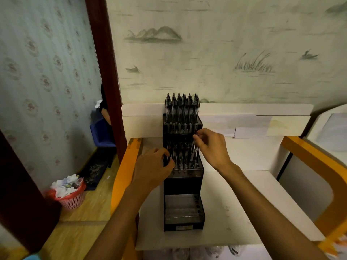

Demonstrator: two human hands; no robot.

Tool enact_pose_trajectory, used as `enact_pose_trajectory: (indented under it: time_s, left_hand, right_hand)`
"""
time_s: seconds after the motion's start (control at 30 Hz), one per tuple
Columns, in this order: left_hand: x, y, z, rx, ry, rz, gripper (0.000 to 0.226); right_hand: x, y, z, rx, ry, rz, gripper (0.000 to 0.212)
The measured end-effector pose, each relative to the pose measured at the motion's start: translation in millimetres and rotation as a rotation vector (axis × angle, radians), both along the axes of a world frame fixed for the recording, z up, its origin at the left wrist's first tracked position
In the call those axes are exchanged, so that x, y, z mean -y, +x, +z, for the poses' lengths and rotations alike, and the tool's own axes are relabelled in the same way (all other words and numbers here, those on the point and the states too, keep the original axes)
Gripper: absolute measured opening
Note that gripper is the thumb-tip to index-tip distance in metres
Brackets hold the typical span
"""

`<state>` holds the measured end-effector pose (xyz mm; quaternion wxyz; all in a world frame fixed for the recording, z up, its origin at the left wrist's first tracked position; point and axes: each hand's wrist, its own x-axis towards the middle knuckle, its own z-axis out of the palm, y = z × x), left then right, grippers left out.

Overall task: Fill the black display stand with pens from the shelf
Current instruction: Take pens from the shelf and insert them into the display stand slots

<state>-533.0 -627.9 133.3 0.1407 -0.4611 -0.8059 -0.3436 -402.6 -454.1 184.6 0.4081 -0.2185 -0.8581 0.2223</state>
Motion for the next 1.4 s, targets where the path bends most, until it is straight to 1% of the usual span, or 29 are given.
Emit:
enact_pose_trajectory:
  time_s: [0.17, 0.33, 0.53, 0.67, 0.8, 0.97, 1.13, 1.27, 1.4]
  left_hand:
    - [1, 1, 1, -0.008, -0.005, -0.010, 0.025]
    - [1, 4, -1, 0.013, -0.016, -0.028, 0.025]
    - [-9, 14, 0, 0.005, -0.026, -0.050, 0.020]
    - [-22, 30, 2, -0.006, -0.039, -0.100, 0.019]
    - [-41, 55, 4, 0.034, -0.051, -0.209, 0.020]
    - [-73, 100, -3, 0.125, -0.059, -0.319, 0.026]
    - [-111, 160, -9, 0.088, -0.098, -0.411, 0.030]
    - [-151, 220, -7, 0.078, -0.122, -0.459, 0.031]
    - [-192, 289, -8, 0.071, -0.132, -0.528, 0.033]
  right_hand:
    - [-5, -3, -10, 0.093, 0.002, -0.002, 0.019]
    - [-4, -4, -30, 0.271, -0.023, -0.014, 0.021]
    - [-4, 3, -31, 0.306, -0.029, -0.045, 0.023]
    - [-3, 26, -28, 0.327, -0.023, -0.051, 0.021]
    - [-8, 67, -31, 0.321, -0.003, -0.126, 0.021]
    - [-30, 127, -33, 0.366, 0.002, -0.190, 0.025]
    - [-56, 197, -36, 0.377, 0.021, -0.278, 0.028]
    - [-75, 266, -42, 0.432, 0.005, -0.324, 0.031]
    - [-92, 351, -43, 0.451, 0.016, -0.364, 0.024]
